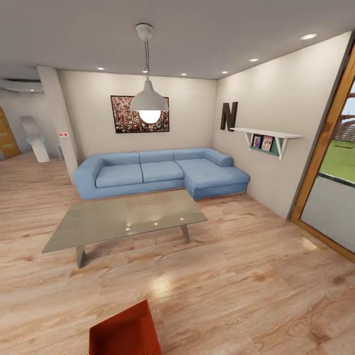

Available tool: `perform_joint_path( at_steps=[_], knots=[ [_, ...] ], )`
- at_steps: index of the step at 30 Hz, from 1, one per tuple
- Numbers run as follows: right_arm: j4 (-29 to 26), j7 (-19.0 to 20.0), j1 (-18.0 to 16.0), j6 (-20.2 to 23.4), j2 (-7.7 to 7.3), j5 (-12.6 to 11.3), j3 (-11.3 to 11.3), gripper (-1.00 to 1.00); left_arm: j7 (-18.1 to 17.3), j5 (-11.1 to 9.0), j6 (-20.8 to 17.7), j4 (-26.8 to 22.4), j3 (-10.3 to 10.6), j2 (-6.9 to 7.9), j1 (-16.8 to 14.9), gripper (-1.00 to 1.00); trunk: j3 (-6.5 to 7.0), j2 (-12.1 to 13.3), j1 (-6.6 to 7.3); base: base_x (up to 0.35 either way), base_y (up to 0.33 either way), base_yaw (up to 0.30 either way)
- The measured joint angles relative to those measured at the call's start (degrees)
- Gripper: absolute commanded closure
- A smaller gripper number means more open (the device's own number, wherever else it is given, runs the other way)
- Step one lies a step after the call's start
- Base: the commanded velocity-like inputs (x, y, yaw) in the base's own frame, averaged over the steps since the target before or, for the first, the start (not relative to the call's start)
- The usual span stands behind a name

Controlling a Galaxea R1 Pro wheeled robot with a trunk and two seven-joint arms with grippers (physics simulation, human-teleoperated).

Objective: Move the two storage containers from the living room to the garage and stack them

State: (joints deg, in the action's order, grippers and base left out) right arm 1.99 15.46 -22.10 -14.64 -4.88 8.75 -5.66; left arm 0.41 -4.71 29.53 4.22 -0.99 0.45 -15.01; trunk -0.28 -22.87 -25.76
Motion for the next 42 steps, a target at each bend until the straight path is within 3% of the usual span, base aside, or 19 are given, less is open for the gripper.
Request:
perform_joint_path(
  at_steps=[42],
  knots=[
    [0.0, 0.0, 0.0, 0.1, 0.0, 0.1, 0.0, -1.0, 0.0, 0.0, 0.0, 0.0, 0.0, 0.0, 0.0, -1.0, 0.0, 0.0, 0.01, 0.004, -0.003, 0.297]
  ],
)
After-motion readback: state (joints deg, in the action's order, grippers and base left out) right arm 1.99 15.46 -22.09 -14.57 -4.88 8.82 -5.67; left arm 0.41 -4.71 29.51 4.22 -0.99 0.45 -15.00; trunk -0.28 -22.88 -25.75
